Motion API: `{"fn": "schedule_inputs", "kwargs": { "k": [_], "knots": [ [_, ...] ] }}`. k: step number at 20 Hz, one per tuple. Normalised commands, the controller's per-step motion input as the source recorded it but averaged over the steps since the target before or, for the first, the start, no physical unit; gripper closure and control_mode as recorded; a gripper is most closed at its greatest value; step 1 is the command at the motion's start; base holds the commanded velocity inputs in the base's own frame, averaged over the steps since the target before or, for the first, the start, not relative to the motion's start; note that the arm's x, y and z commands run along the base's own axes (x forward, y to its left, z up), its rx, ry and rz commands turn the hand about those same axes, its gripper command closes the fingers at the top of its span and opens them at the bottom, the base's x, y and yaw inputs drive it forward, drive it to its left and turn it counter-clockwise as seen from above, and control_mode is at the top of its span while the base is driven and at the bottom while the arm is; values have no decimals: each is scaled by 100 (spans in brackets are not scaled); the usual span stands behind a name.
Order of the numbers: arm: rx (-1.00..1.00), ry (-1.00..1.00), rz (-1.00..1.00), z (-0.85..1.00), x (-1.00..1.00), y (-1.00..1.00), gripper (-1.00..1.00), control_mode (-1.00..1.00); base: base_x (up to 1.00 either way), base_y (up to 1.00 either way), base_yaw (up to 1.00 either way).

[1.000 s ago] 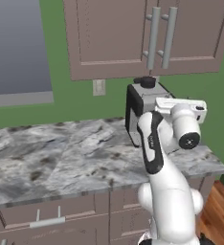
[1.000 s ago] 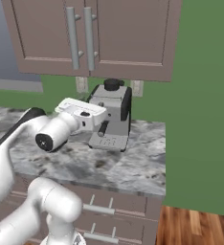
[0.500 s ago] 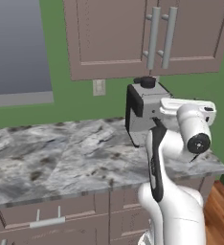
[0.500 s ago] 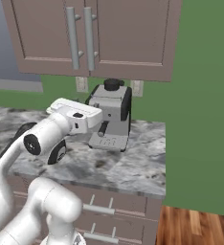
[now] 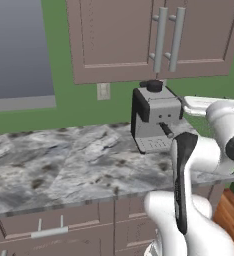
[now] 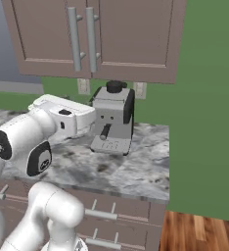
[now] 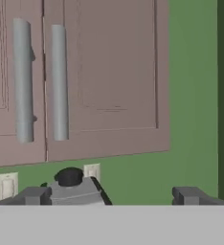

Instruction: Close all open cabinet doors.

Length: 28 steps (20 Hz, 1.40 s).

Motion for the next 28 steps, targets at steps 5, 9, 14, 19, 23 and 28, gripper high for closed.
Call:
{"fn": "schedule_inputs", "kwargs": {
  "k": [5, 9, 14, 19, 23, 28],
  "knots": [
    [0, 1, 0, 19, -99, 28, -100, -100, 0, 0, 0],
    [0, 0, 1, 0, -78, 27, -100, -100, 0, 0, 0],
    [0, 0, 5, 0, -25, 10, -100, -100, 0, 0, 0],
    [0, 7, 13, 0, 0, 0, -100, -100, 0, 0, 0],
    [0, 13, 1, 0, -10, 11, -100, -100, 0, 0, 0],
    [0, 18, 3, 0, -3, 9, -100, -100, 0, 0, 0]
  ]
}}
